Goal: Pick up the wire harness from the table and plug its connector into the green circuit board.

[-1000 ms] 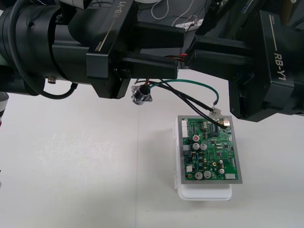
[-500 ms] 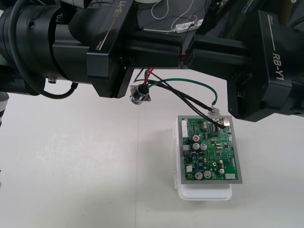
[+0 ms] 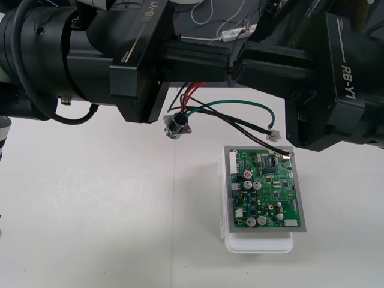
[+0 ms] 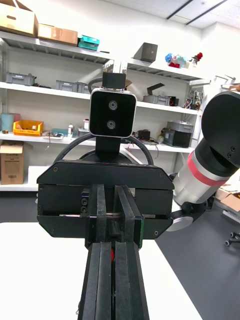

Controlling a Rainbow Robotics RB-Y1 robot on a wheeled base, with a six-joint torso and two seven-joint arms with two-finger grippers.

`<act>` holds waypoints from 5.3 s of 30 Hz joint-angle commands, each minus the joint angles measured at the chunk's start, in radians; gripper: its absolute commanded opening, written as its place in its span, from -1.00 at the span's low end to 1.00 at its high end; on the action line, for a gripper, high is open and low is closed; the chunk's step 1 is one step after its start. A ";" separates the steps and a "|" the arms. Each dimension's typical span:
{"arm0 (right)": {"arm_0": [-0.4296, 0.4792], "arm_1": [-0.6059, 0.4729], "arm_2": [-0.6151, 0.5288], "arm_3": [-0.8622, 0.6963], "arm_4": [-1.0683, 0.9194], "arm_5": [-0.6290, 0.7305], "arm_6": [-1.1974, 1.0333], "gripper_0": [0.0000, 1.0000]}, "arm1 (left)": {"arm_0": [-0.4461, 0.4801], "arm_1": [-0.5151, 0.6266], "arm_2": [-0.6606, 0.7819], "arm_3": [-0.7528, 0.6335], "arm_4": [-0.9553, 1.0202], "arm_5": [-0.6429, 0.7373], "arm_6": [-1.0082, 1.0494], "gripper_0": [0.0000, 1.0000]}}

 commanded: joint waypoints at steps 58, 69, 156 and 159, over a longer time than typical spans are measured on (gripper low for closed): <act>-0.018 -0.247 -0.101 0.185 0.340 -0.657 0.038 1.00 | 0.312 0.012 0.095 0.459 0.176 -0.412 -0.545 -1.00; -0.015 -0.249 -0.100 0.185 0.571 -0.657 0.065 1.00 | 0.372 0.006 0.097 0.580 0.133 -0.412 -0.795 -1.00; 0.083 -0.105 0.199 0.287 1.219 -0.657 0.136 1.00 | 0.101 -0.344 -0.225 1.159 -0.008 -0.412 -1.134 -1.00; 0.083 -0.100 0.199 0.287 1.216 -0.657 0.137 1.00 | 0.101 -0.344 -0.225 1.159 -0.008 -0.412 -1.134 -1.00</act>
